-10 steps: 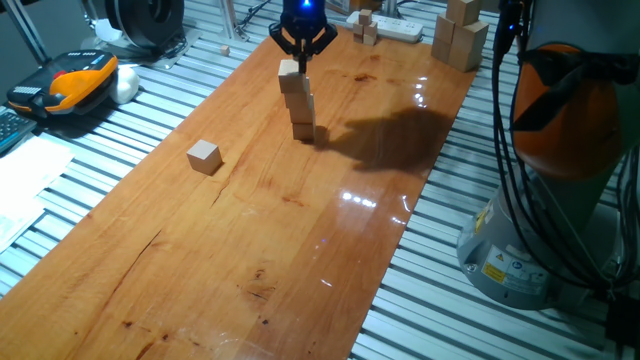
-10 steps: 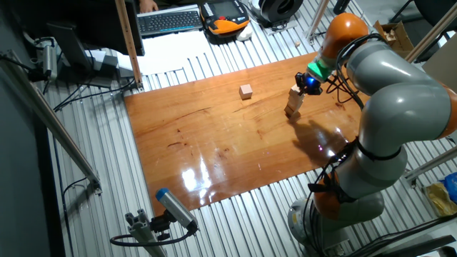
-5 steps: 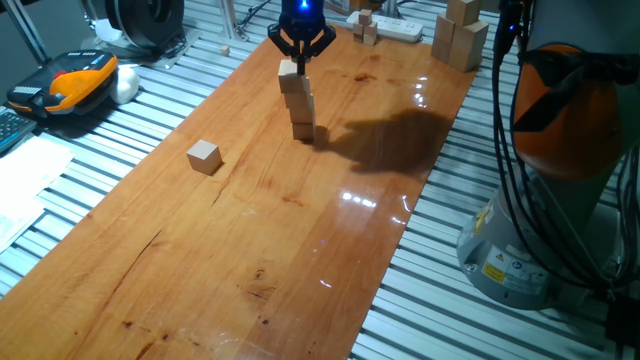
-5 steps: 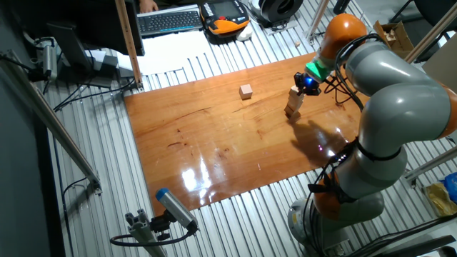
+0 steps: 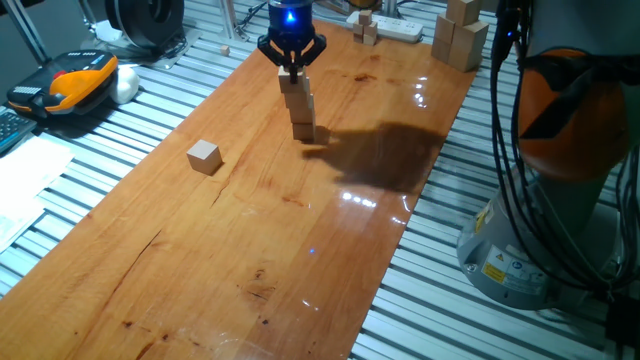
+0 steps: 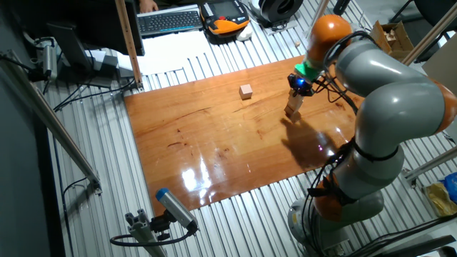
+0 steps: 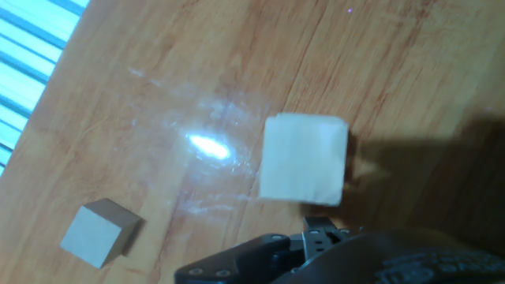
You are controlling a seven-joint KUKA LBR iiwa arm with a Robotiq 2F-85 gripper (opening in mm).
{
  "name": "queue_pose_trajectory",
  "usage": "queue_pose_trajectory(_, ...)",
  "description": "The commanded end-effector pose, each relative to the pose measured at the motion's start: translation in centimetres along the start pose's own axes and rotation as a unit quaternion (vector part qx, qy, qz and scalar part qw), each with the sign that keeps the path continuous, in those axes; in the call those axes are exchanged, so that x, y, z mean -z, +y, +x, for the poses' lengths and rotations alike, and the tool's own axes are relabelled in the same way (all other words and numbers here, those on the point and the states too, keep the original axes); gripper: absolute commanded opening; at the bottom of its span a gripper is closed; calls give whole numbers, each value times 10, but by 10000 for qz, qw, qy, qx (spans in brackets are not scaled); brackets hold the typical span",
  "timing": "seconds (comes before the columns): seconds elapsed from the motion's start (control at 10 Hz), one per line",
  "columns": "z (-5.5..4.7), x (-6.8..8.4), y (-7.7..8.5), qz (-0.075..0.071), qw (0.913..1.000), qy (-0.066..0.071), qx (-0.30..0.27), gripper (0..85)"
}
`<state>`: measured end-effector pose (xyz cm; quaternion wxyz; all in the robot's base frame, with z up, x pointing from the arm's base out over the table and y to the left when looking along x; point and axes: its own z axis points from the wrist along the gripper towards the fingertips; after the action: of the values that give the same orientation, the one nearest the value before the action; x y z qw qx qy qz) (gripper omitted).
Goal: Stack the blocks in a vertical line of five
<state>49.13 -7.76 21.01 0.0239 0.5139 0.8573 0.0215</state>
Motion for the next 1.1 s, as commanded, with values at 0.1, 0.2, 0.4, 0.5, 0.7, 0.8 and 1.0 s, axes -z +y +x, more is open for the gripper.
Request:
queue_pose_trajectory(0.1,2,-4,5,15,10000,2,-17,0)
queue_pose_trajectory(0.2,3,-6,8,7,10000,20,-18,0)
queue_pose_trajectory(0.4,9,-14,17,31,10000,12,-87,0)
queue_pose_trajectory(0.5,9,-18,22,-7,9999,57,-128,0)
queue_pose_trajectory(0.7,4,-25,34,-30,9998,91,-168,0)
queue_pose_trajectory(0.8,2,-29,40,48,9998,25,-187,0)
queue_pose_trajectory(1.0,2,-29,39,164,9997,-82,-128,0)
